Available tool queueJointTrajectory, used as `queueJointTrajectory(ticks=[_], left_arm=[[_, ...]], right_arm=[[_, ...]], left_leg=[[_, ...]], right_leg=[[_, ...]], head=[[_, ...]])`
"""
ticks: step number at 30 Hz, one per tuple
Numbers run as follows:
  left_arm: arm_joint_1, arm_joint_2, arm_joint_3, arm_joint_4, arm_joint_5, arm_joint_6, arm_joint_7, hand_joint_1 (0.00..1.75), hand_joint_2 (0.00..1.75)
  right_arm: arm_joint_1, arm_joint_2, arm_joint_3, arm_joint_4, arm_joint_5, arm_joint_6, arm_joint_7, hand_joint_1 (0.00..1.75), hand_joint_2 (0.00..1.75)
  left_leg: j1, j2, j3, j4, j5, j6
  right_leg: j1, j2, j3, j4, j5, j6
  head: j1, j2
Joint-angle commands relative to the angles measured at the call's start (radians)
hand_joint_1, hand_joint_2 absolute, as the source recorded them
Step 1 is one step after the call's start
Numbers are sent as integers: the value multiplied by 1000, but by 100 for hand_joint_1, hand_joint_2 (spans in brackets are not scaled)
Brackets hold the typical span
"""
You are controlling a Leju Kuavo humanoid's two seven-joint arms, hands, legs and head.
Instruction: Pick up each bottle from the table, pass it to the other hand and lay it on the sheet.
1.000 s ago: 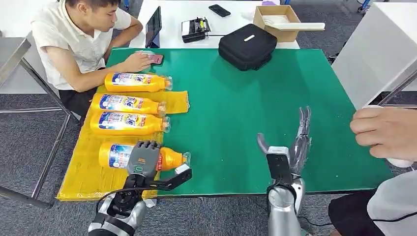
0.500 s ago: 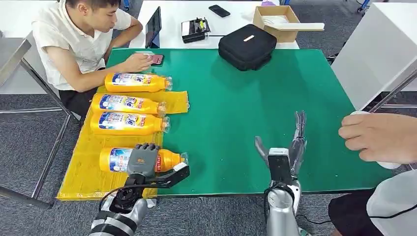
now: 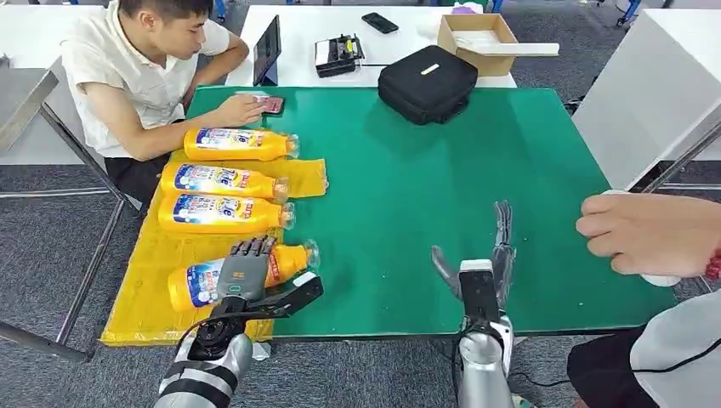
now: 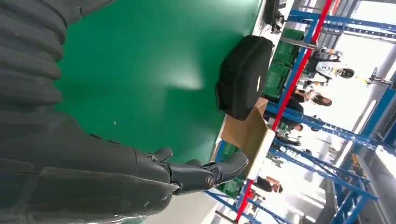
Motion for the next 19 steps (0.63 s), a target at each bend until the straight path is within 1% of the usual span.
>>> queueJointTrajectory(ticks=[1,3,4,7,10,12,13,18,19], left_arm=[[26,-8,81,95,-7,-33,-22,0,175],[26,-10,81,94,-7,-33,-22,0,175],[26,-10,81,94,-7,-33,-22,0,175],[26,-10,81,94,-7,-33,-22,0,175],[24,-10,82,92,-7,-33,-22,0,175],[20,-3,68,94,-10,-40,-24,0,175],[20,1,63,96,-10,-38,-16,0,175],[21,-1,68,120,-10,-36,-29,0,175],[21,-3,78,125,-10,-28,-30,0,175]], right_arm=[[-2,-18,-47,53,-17,20,-1,0,175],[-4,-19,-48,53,-18,20,-1,0,175],[-4,-19,-48,53,-18,20,-1,0,175],[-4,-19,-48,53,-18,20,-1,0,175],[-5,-18,-47,54,-18,20,-1,0,175],[-18,-20,-55,71,-15,20,-3,0,175],[-17,-19,-55,68,-16,22,-6,0,175],[-13,-14,-54,43,-19,30,-11,0,175],[-8,-14,-46,35,-15,31,-13,0,175]], left_leg=[[0,3,4,-2,0,0],[0,2,5,-1,0,0],[0,4,6,-2,0,0],[0,2,6,-1,0,0],[0,4,7,-2,0,0],[0,3,6,-2,0,0],[0,4,6,-2,0,0],[0,3,6,-1,0,0],[0,5,6,-2,0,0]], right_leg=[[1,2,3,-2,1,-3],[0,1,4,-1,1,-2],[1,2,5,-3,1,-4],[0,1,6,-1,1,-2],[1,2,6,-3,1,-4],[0,2,6,-2,1,-3],[1,2,6,-2,1,-4],[0,2,6,-1,1,-2],[1,3,5,-2,1,-4]], head=[[0,0],[0,0],[0,0],[0,0],[0,0],[0,0],[0,0],[0,0],[0,0]])
